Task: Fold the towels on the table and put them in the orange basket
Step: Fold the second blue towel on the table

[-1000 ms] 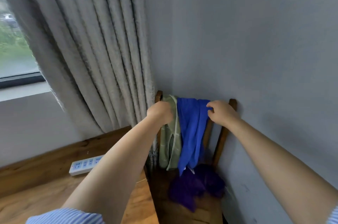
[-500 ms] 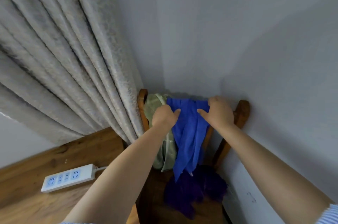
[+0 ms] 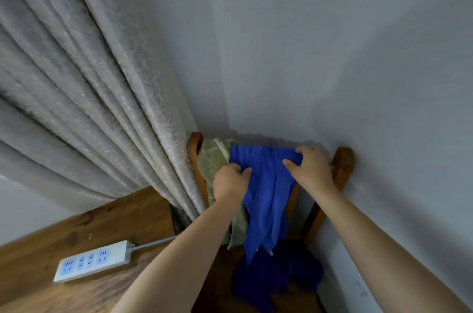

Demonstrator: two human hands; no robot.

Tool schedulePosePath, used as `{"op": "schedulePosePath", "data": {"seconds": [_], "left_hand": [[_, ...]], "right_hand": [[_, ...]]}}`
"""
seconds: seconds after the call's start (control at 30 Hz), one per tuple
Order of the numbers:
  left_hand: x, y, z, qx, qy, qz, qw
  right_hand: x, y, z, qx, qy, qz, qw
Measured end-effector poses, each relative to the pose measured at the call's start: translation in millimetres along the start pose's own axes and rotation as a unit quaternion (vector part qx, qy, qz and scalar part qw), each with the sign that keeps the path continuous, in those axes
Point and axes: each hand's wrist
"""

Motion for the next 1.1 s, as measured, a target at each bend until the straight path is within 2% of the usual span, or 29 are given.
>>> {"op": "schedulePosePath", "data": {"seconds": [0.23,0.33,0.43,0.6,0.7,0.77,0.83,0.87,0.97,1.1], "left_hand": [[-2.6,5.6,-4.2,0.024,0.025,-0.053,0.998],[8.9,3.6,-6.7,0.031,0.061,-0.096,0.993],[22.5,3.2,-4.7,0.01,0.119,-0.128,0.985],[20.8,7.3,-3.4,-0.031,0.156,-0.071,0.985],[7.0,15.9,-13.7,-0.105,0.101,-0.043,0.988],[-7.7,26.6,-22.2,-0.131,-0.008,0.001,0.991],[-22.6,35.0,-26.2,-0.102,-0.112,-0.019,0.988],[-28.9,39.4,-27.0,-0.083,-0.138,-0.049,0.986],[-45.7,49.8,-27.7,-0.038,-0.148,-0.1,0.983],[-54.6,55.2,-24.9,-0.006,-0.099,-0.153,0.983]], "right_hand": [[5.9,2.0,7.4,-0.066,0.006,0.155,0.986],[18.8,21.0,2.6,-0.072,0.048,0.212,0.973],[35.4,36.8,-5.6,-0.042,0.086,0.244,0.965],[48.5,47.7,-19.9,-0.031,0.054,0.282,0.957],[45.8,53.0,-22.0,-0.053,0.039,0.315,0.947],[45.0,58.2,-23.0,-0.067,0.039,0.34,0.937],[44.0,63.3,-23.9,-0.079,0.038,0.356,0.93],[44.2,65.2,-24.4,-0.086,0.037,0.361,0.928],[44.5,70.1,-27.2,-0.1,0.025,0.356,0.929],[48.0,73.1,-29.9,-0.104,0.026,0.344,0.933]]}}
Point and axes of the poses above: each hand's wrist, its own z-axis towards the middle knuckle, its own x-axis out of the back of the hand, y = z × x, and after that the axes turned 3 degrees about y, right-handed
